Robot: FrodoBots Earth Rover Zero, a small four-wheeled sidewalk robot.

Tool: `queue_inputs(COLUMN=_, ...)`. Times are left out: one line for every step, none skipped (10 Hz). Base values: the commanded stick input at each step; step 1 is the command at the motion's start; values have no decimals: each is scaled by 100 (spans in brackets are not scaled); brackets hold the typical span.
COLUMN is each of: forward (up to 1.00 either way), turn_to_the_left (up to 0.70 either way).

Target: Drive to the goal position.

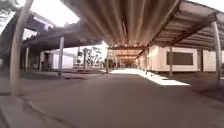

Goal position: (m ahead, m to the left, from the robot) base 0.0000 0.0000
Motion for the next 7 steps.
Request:
queue_inputs(forward=70, turn_to_the_left=0)
queue_inputs(forward=70, turn_to_the_left=0)
queue_inputs(forward=70, turn_to_the_left=0)
queue_inputs(forward=70, turn_to_the_left=0)
queue_inputs(forward=70, turn_to_the_left=0)
queue_inputs(forward=70, turn_to_the_left=0)
queue_inputs(forward=70, turn_to_the_left=0)
